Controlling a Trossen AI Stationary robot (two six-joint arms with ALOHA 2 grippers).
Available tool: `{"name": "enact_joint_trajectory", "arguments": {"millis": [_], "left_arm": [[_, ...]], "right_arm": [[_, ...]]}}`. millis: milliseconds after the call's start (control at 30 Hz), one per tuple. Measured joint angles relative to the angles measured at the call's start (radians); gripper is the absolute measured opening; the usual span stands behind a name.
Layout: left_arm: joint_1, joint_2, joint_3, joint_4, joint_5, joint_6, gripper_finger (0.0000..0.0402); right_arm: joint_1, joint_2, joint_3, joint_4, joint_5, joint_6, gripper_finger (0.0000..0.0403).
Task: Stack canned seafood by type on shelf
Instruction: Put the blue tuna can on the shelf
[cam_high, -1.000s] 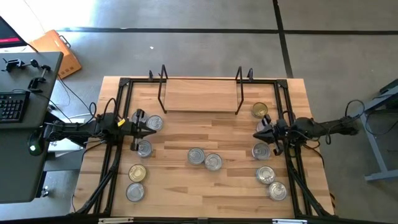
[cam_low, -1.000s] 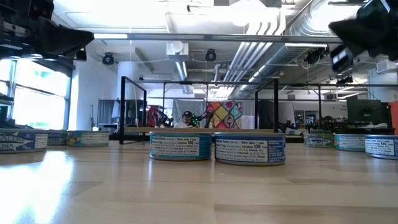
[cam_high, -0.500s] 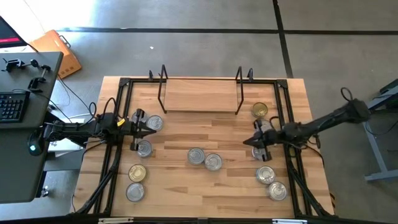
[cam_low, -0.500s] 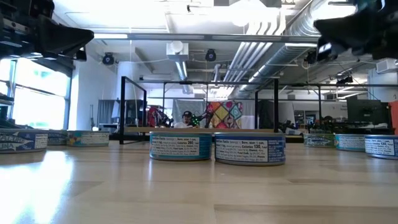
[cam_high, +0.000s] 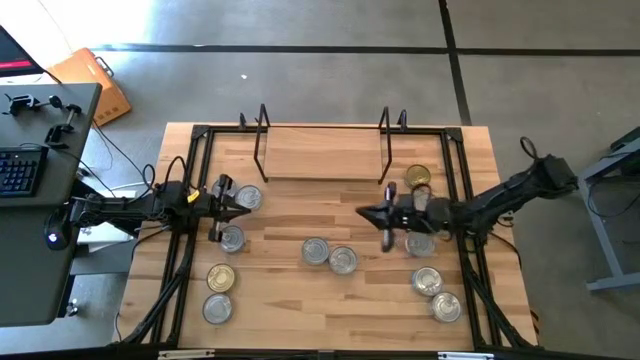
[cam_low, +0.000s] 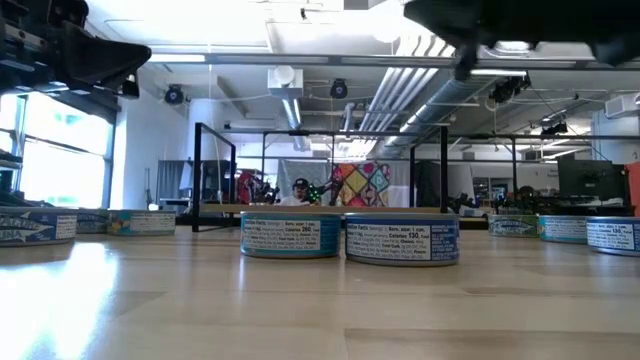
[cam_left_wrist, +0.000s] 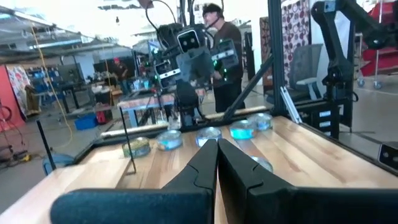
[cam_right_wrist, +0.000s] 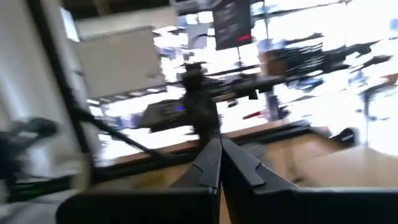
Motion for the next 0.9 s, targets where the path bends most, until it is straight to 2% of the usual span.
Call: {"name": "enact_joint_trajectory", "arguments": {"millis": [167,300,400,500,633,767,833,900], "left_arm": [[0.000,0.000,0.000,0.020,0.000,0.000,0.0005],[0.000,0.000,0.000,0.018,0.000,-0.002,0.0005],[0.000,0.000,0.000,0.016,0.000,0.026,0.0005],[0.000,0.000,0.000,0.016,0.000,0.065,0.0005],[0.000,0.000,0.000,0.015,0.000,0.069,0.0005],[0.000,0.000,0.000,0.014,0.000,0.069,0.0005],[0.000,0.000,0.000,0.017,0.000,0.070,0.0005],[0.001,0.000,0.000,0.019,0.000,0.087,0.0005]], "right_arm": [[-0.021,0.067,0.183,-0.126,-0.011,-0.094,0.0000],[-0.008,0.071,0.340,-0.529,-0.136,-0.106,0.0000],[0.027,0.085,0.438,-0.806,-0.110,0.010,0.0000],[0.082,0.122,0.474,-0.969,-0.080,0.080,0.0001],[0.144,0.185,0.427,-0.987,-0.053,0.193,0.0013],[0.177,0.271,0.342,-0.937,-0.049,0.336,0.0055],[0.188,0.310,0.311,-0.858,-0.049,0.336,0.0089],[0.196,0.352,0.289,-0.804,-0.056,0.265,0.0124]]}}
